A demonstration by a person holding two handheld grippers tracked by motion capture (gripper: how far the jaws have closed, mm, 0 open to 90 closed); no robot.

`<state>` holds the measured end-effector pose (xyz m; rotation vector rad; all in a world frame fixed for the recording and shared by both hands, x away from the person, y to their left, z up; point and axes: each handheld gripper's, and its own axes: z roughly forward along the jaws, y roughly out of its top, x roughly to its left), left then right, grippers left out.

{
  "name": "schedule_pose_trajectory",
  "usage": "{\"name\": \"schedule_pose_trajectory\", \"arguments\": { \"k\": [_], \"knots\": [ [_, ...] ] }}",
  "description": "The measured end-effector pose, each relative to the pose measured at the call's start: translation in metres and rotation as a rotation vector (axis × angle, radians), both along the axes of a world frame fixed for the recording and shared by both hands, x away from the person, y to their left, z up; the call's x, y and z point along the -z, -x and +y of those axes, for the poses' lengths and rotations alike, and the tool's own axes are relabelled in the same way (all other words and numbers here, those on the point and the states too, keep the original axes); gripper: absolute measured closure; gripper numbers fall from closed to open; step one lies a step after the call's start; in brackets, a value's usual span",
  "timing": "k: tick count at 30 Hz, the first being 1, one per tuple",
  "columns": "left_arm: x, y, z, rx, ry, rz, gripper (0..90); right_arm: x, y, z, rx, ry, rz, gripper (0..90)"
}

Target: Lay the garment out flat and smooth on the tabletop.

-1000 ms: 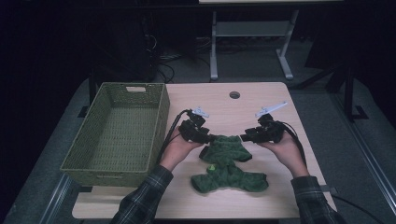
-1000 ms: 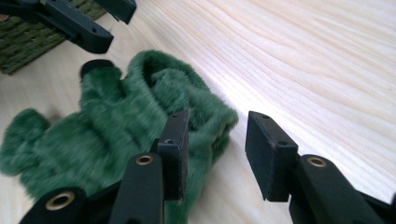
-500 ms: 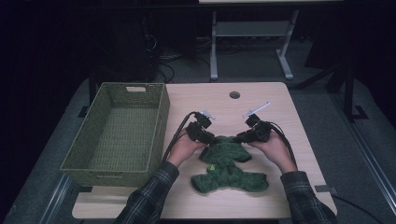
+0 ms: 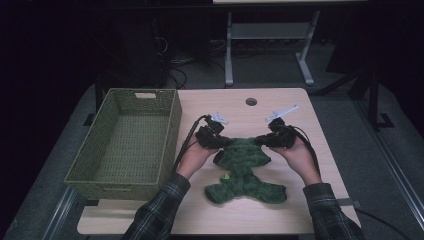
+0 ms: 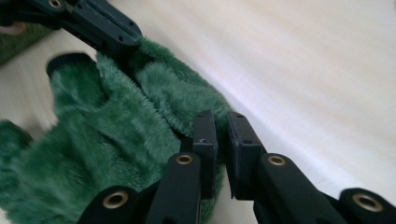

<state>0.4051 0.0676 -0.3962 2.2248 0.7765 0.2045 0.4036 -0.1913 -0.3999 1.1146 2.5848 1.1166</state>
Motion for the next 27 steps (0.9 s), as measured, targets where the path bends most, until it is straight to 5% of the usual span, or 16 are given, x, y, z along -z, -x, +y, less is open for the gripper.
{"name": "schedule_pose_trajectory", "arguments": {
  "k": [3, 8, 13, 18, 22, 27],
  "knots": [
    [-0.003, 0.0, 0.006, -0.035, 0.022, -0.024, 86.5, -0.01, 0.004, -0.004, 0.009, -0.013, -0.036, 82.7],
    [0.016, -0.004, 0.01, -0.066, 0.001, 0.027, 85.8, 0.004, 0.003, -0.004, 0.011, 0.019, -0.005, 82.4],
    [0.044, -0.009, 0.012, -0.084, -0.059, 0.078, 84.5, 0.027, 0.001, 0.001, 0.008, 0.064, 0.03, 82.3],
    [0.054, -0.011, 0.016, -0.106, -0.128, 0.098, 82.0, 0.043, -0.002, -0.002, 0.028, 0.123, 0.065, 80.5],
    [0.057, -0.011, 0.017, -0.118, -0.116, 0.099, 81.8, 0.047, -0.003, -0.01, 0.051, 0.096, 0.077, 73.0],
    [0.045, -0.012, 0.014, -0.115, -0.079, 0.073, 75.0, 0.035, -0.002, -0.017, 0.081, 0.042, 0.021, 66.7]
  ]
}}
